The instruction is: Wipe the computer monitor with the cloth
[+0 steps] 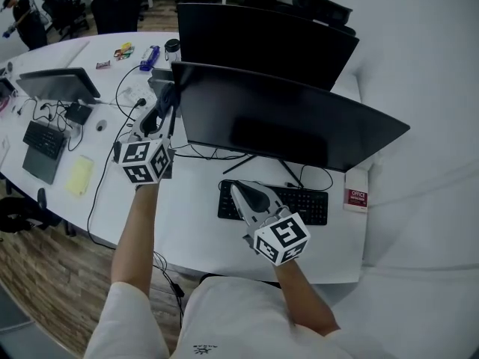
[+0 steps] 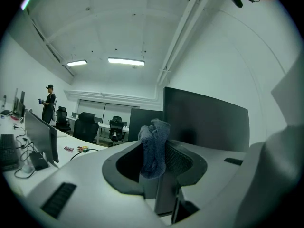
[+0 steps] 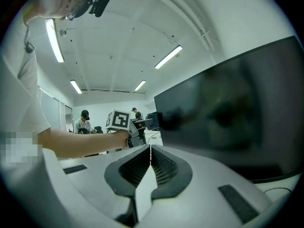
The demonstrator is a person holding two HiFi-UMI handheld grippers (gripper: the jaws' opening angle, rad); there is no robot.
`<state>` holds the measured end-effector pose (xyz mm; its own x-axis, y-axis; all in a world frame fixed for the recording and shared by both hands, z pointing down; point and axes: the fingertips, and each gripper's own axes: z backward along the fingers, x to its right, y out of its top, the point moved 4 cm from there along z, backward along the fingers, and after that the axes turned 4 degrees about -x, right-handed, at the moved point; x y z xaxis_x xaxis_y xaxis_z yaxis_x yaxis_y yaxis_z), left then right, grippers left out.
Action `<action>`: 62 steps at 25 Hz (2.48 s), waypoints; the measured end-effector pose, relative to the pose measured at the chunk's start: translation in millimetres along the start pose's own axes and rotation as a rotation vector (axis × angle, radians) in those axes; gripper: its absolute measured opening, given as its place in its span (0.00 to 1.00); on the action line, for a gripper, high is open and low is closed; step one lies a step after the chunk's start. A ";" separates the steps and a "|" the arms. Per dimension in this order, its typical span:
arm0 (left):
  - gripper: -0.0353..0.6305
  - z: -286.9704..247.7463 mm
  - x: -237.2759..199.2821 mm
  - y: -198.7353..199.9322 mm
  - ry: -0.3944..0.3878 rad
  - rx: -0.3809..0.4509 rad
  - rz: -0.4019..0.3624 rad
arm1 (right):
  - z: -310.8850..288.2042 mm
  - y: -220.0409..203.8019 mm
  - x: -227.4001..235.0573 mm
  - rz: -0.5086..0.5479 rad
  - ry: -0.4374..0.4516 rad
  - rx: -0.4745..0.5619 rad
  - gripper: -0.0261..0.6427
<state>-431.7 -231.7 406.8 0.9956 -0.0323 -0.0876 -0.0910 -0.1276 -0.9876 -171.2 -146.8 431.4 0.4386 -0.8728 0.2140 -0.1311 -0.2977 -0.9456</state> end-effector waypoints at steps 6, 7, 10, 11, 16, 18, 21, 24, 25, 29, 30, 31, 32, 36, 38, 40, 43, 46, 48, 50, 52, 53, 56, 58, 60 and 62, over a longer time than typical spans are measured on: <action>0.25 -2.4 -4.5 -43.6 -0.004 -0.058 0.044 | 3.9 -15.7 1.6 -0.022 -0.020 -0.028 0.07; 0.25 -3.0 -5.4 -51.0 -0.004 -0.067 0.058 | 4.8 -18.7 2.0 -0.028 -0.025 -0.033 0.07; 0.25 -5.9 -6.6 -70.0 -0.003 -0.091 0.085 | 7.1 -26.0 4.0 -0.040 -0.043 -0.043 0.07; 0.25 -6.8 -7.3 -76.5 -0.004 -0.100 0.093 | 7.4 -28.4 4.4 -0.044 -0.046 -0.047 0.07; 0.25 -9.3 -13.4 -115.9 -0.013 -0.147 0.174 | 8.9 -42.7 6.6 -0.070 -0.060 -0.074 0.07; 0.25 -9.5 -15.7 -130.4 -0.015 -0.154 0.224 | 11.4 -47.2 8.3 -0.078 -0.070 -0.082 0.07; 0.25 -10.4 -18.2 -147.7 -0.010 -0.168 0.264 | 15.4 -52.7 12.8 -0.090 -0.094 -0.092 0.07; 0.25 -12.9 -19.8 -163.1 -0.004 -0.195 0.273 | 18.4 -57.7 17.3 -0.100 -0.117 -0.101 0.07; 0.25 -13.8 -20.0 -167.5 -0.003 -0.203 0.276 | 19.4 -59.3 18.4 -0.103 -0.124 -0.104 0.07; 0.25 -15.7 -22.2 -184.4 -0.003 -0.226 0.310 | 23.0 -65.4 20.4 -0.116 -0.149 -0.114 0.07; 0.25 -16.4 -23.2 -188.8 -0.004 -0.230 0.329 | 23.7 -66.6 20.7 -0.118 -0.154 -0.116 0.07; 0.25 -17.0 -24.3 -193.1 -0.006 -0.231 0.356 | 24.3 -67.8 20.9 -0.120 -0.159 -0.118 0.07; 0.25 -17.4 -25.4 -196.8 -0.008 -0.229 0.389 | 25.0 -68.9 20.8 -0.121 -0.163 -0.120 0.07; 0.25 -18.3 -30.4 -207.5 -0.008 -0.211 0.513 | 29.0 -73.3 20.9 -0.131 -0.183 -0.127 0.07; 0.25 -19.0 -33.4 -214.6 -0.004 -0.206 0.580 | 31.2 -76.0 21.1 -0.139 -0.194 -0.131 0.07; 0.25 -18.7 -33.2 -221.4 -0.009 -0.203 0.640 | 33.4 -78.3 20.1 -0.144 -0.203 -0.135 0.07; 0.25 -17.4 -32.8 -228.3 -0.016 -0.172 0.761 | 38.1 -80.8 20.0 -0.149 -0.221 -0.135 0.07; 0.25 -15.8 -31.5 -238.3 -0.019 -0.138 0.913 | 44.1 -84.6 21.1 -0.158 -0.241 -0.135 0.07; 0.25 -15.3 -30.0 -245.2 -0.018 -0.119 0.999 | 46.7 -86.1 20.4 -0.160 -0.248 -0.136 0.07; 0.25 -15.7 -28.6 -249.4 -0.019 -0.098 1.070 | 47.9 -86.7 18.9 -0.163 -0.256 -0.138 0.07; 0.25 -16.3 -26.8 -252.3 -0.019 -0.082 1.118 | 49.6 -88.7 18.1 -0.168 -0.263 -0.139 0.07; 0.25 -16.3 -25.5 -253.6 -0.019 -0.078 1.133 | 50.8 -89.9 18.1 -0.171 -0.267 -0.138 0.07; 0.25 -16.3 -21.0 -257.2 -0.020 -0.076 1.151 | 54.7 -92.3 19.6 -0.176 -0.272 -0.134 0.07; 0.25 -17.4 -18.0 -259.0 -0.022 -0.080 1.157 | 56.2 -92.5 21.2 -0.176 -0.272 -0.129 0.07; 0.25 -18.2 -13.7 -260.5 -0.023 -0.086 1.166 | 56.4 -92.7 22.7 -0.178 -0.268 -0.127 0.07; 0.25 -18.7 -7.0 -262.1 -0.026 -0.095 1.170 | 54.7 -93.0 24.4 -0.175 -0.258 -0.124 0.07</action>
<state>-415.2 -216.6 668.7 0.3038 -0.1588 -0.9394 -0.9511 -0.1076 -0.2895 -99.7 -119.3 511.1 0.6725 -0.6824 0.2864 -0.1344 -0.4932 -0.8595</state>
